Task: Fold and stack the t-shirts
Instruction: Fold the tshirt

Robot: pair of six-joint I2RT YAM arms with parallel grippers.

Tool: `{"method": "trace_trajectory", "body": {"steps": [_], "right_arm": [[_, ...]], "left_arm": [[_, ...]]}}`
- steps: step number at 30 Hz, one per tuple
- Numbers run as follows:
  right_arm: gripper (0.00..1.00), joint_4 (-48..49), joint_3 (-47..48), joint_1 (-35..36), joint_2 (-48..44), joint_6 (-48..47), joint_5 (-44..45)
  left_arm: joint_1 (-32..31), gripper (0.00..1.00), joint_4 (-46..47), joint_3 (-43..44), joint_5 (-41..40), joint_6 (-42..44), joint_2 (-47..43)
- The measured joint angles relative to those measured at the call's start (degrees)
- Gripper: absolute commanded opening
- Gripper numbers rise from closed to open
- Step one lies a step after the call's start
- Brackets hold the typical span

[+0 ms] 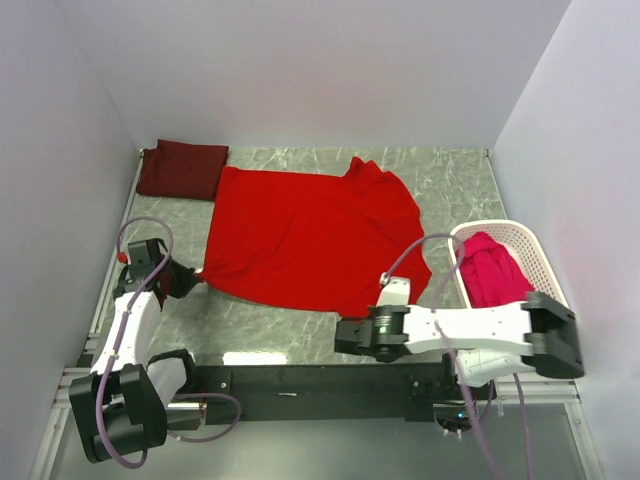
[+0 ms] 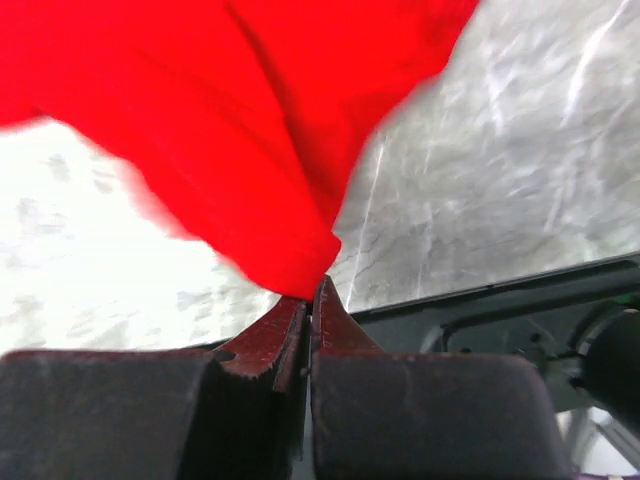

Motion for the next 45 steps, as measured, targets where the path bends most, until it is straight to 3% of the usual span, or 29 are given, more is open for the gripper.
{"method": "trace_trajectory", "body": {"steps": [5,9,17,26,37,45], "right_arm": [[0.00,-7.63,8.81,-1.84,-5.92,-0.07,5.11],[0.00,-6.64,13.68,-10.36,-6.10,-7.93,9.33],[0.00,10.49,13.92,-28.44,-6.14,-33.68,11.52],[0.00,29.16,14.36,-37.64,1.60,-51.76,7.89],[0.00,37.90,20.85,-43.28,13.27,-60.08,3.23],[0.00,39.56,23.17,-46.23,18.99,-61.68,0.94]], "left_arm": [[0.00,0.01,-0.31,1.73,-0.35,0.28,-0.07],[0.00,0.01,0.59,3.26,0.48,0.39,-0.13],[0.00,0.01,5.90,7.65,2.73,0.44,6.36],[0.00,0.01,11.30,14.08,4.39,0.37,18.86],[-2.82,0.01,14.99,20.52,4.72,0.17,31.43],[-5.73,0.12,15.06,26.64,2.78,0.22,37.55]]}}
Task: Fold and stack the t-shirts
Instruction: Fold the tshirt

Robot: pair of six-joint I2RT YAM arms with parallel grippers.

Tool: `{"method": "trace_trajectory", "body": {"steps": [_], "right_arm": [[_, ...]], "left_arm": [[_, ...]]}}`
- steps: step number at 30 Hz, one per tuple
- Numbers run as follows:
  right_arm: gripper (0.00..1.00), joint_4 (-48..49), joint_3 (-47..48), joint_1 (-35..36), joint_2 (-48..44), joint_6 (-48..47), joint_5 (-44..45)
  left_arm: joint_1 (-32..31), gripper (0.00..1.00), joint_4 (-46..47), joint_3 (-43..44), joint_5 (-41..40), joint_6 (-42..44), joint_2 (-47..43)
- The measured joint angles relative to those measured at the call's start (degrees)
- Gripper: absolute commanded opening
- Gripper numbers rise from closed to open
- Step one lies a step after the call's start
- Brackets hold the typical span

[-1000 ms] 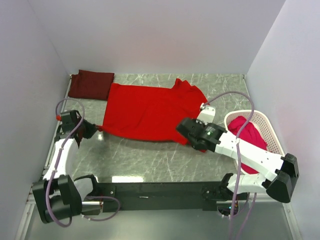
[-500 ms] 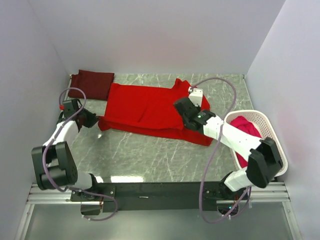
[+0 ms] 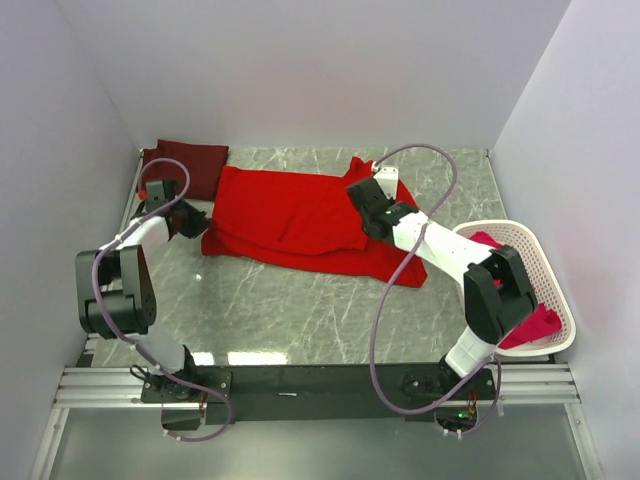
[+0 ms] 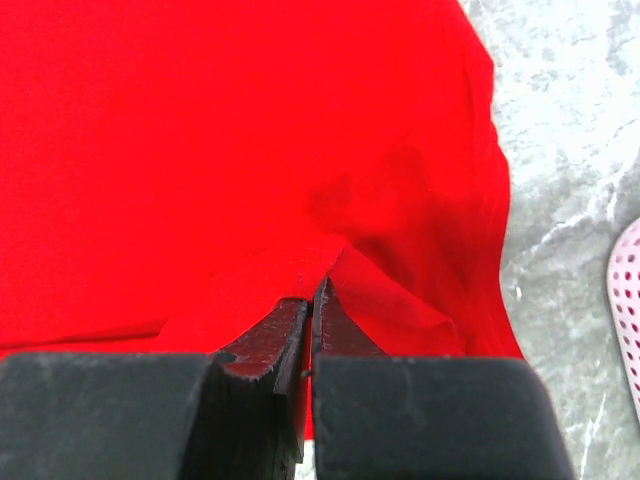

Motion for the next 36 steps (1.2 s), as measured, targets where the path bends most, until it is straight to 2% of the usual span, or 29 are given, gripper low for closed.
{"method": "trace_trajectory", "body": {"steps": [4,5,6,7,8,9,11,14,19,20,23,26,31,36], "right_arm": [[0.00,0.31,1.16,-0.90,2.56,-0.24,-1.03],[0.05,0.35,1.46,-1.11,3.26,-0.24,-1.42],[0.25,0.26,1.86,-1.36,3.85,-0.20,-1.62],[0.35,0.31,2.32,-1.64,4.50,0.04,-1.92],[0.41,0.09,2.95,-1.95,5.25,-0.20,-2.19],[0.53,0.02,3.69,-2.29,5.95,-0.20,-2.45],[0.58,-0.20,5.20,-3.08,7.26,-0.22,-3.17],[0.61,-1.40,6.91,-4.42,7.78,0.26,-3.82],[0.59,-5.20,7.65,-5.99,5.49,3.50,-4.92],[0.57,-5.38,6.67,-6.08,4.04,4.37,-5.42],[0.53,-5.60,-1.77,-5.99,-5.07,7.72,-8.26],[0.53,-6.14,-11.50,-5.81,-14.86,11.34,-11.04],[0.53,-6.62,-22.32,-4.42,-22.21,16.74,-14.05],[0.54,-5.95,-27.65,-3.26,-23.58,21.16,-14.95]], "left_arm": [[-0.63,0.21,-0.20,2.84,-0.96,0.15,3.21],[-0.76,0.26,-0.33,3.39,-1.20,0.20,3.87],[-0.85,0.30,-0.35,3.72,-1.55,0.28,4.48],[-0.90,0.33,-0.46,3.96,-1.86,0.37,4.90],[-0.92,0.40,-0.81,4.24,-2.27,0.59,5.22],[-0.94,0.50,-0.94,4.46,-2.62,0.85,5.38],[-0.94,0.59,-1.99,5.42,-3.74,1.62,5.38],[-0.94,0.83,-3.93,7.85,-6.88,2.78,5.11],[-0.92,0.81,-7.82,7.30,-14.34,2.56,-1.49],[-0.92,0.78,-8.22,6.27,-15.41,2.32,-3.69],[-0.92,0.68,-8.48,-0.46,-17.77,0.70,-12.68],[-0.94,0.67,-8.66,-9.22,-18.10,-1.01,-19.37],[-1.22,0.66,-9.05,-17.68,-15.82,-3.17,-20.15],[-1.73,0.66,-6.43,-19.54,-13.38,-5.38,-18.82]]}}
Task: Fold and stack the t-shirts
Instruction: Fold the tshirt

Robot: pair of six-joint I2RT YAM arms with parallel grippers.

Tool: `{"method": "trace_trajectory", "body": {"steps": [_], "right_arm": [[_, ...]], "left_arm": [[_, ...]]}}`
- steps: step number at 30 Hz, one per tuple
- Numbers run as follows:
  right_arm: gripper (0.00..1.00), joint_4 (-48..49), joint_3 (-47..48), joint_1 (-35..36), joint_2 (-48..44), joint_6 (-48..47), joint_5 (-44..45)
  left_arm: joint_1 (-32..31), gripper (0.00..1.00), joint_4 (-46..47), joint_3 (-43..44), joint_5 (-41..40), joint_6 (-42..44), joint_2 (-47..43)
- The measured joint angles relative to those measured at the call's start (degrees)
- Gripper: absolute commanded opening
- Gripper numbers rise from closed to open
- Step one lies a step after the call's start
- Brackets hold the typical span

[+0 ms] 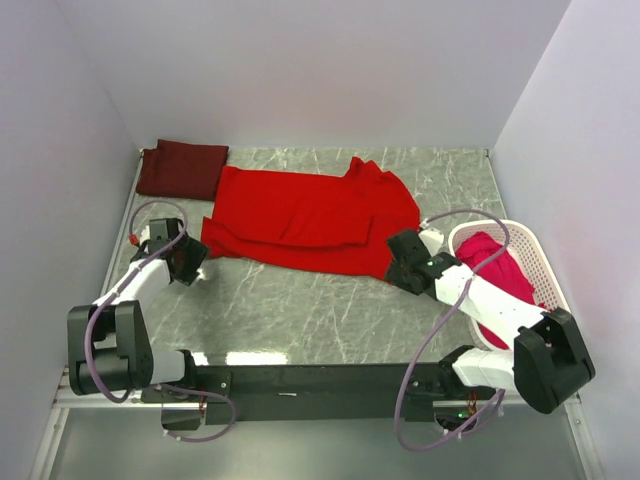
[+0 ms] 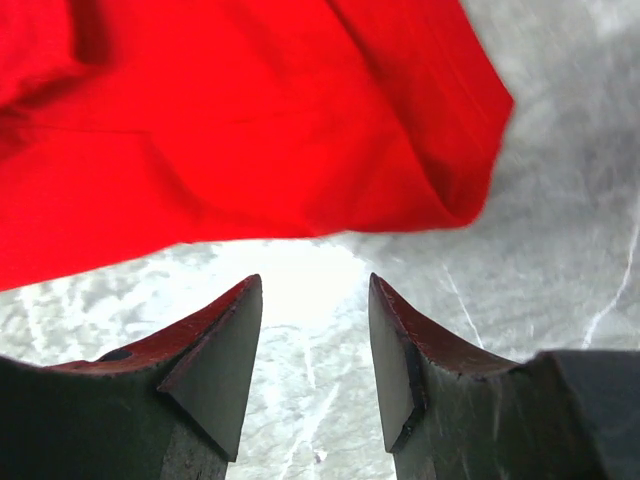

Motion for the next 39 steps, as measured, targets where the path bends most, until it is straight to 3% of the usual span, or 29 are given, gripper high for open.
{"method": "trace_trajectory", "body": {"steps": [12,18,28,34,37,39], "right_arm": [[0.56,3.13,-4.59,0.02,-1.84,7.50,0.63],[0.60,2.86,-4.72,0.00,-2.23,10.40,2.56],[0.65,2.05,-7.43,-0.76,-4.76,14.67,4.87],[0.62,4.52,-7.54,-3.78,1.11,14.21,4.48],[0.53,5.88,-7.50,-4.68,4.68,13.14,4.44],[0.36,7.02,-6.80,-4.94,6.27,12.39,4.57]], "left_arm": [[-0.07,0.40,13.03,-1.20,3.08,-7.69,8.37],[-0.13,0.37,14.45,-1.16,3.30,-8.74,9.57],[-0.22,0.22,13.81,1.22,1.29,-8.26,11.72],[-0.33,0.17,13.31,2.86,0.57,-7.08,12.79],[-0.33,0.12,13.29,3.45,0.37,-6.60,13.90],[-0.33,0.05,13.16,3.58,0.31,-6.43,14.38]]}}
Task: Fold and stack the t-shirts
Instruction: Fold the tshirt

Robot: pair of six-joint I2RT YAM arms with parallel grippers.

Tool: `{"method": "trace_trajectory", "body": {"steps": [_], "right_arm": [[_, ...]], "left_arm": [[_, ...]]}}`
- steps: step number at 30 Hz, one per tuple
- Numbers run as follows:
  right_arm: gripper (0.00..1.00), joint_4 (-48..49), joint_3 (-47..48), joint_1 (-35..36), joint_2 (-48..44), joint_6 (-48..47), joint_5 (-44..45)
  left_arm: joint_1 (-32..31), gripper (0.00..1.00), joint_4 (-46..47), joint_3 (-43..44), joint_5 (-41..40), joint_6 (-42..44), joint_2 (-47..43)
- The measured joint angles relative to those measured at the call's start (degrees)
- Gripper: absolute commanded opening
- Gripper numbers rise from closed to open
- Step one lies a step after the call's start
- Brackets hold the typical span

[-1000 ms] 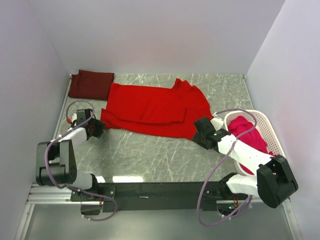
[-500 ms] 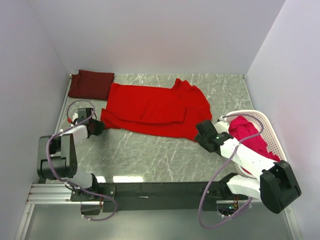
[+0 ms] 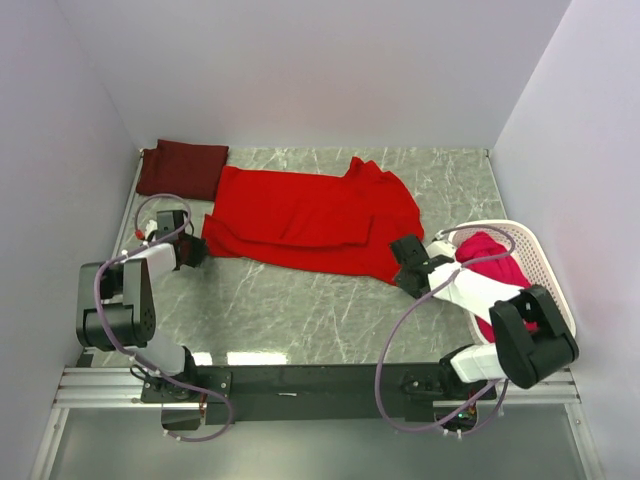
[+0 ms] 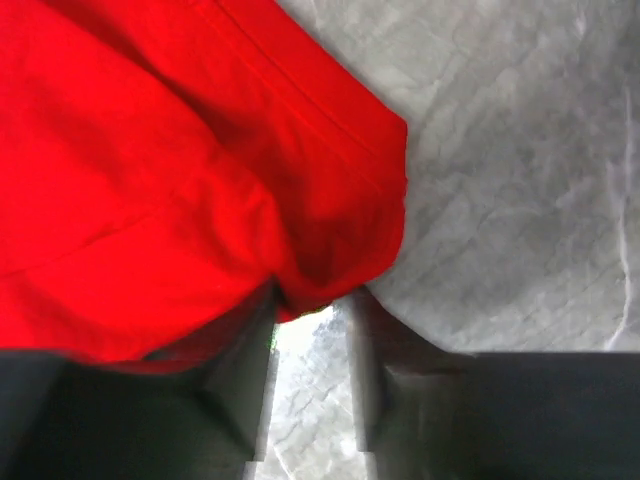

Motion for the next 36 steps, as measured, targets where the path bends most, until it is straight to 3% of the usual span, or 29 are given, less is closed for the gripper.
{"method": "trace_trajectory", "body": {"steps": [1,4,10,17,30,33,35,36], "right_arm": [[0.25,0.57,0.28,-0.13,0.76,-0.24,-0.04],[0.12,1.14,0.90,-0.44,1.86,-0.90,0.02],[0.03,-1.53,1.44,-1.01,-1.20,-3.10,0.46],[0.02,-6.45,2.34,-2.36,-12.41,-5.95,0.33],[0.04,-10.64,-7.89,-2.58,-23.58,-4.94,-7.61],[0.11,-11.63,-9.44,-2.67,-27.82,-4.37,-9.18],[0.27,-12.22,-10.91,-2.71,-30.42,-4.15,-10.16],[0.40,-12.79,-11.61,-2.71,-31.65,-4.02,-10.62]], "left_arm": [[0.00,0.01,-0.15,0.20,0.00,0.11,0.17],[0.00,0.01,-0.87,1.27,-0.20,0.92,0.61],[-0.02,0.01,-5.92,4.26,-3.04,3.06,0.63],[-0.11,0.01,-14.23,9.25,-8.72,7.13,-1.64],[3.78,0.01,-22.64,4.15,-11.15,9.90,-9.03],[4.87,0.25,-24.24,1.60,-10.93,9.94,-11.72],[5.29,0.40,-24.50,0.13,-10.82,10.01,-13.42],[5.53,0.49,-24.50,-0.46,-10.69,9.99,-14.14]]}}
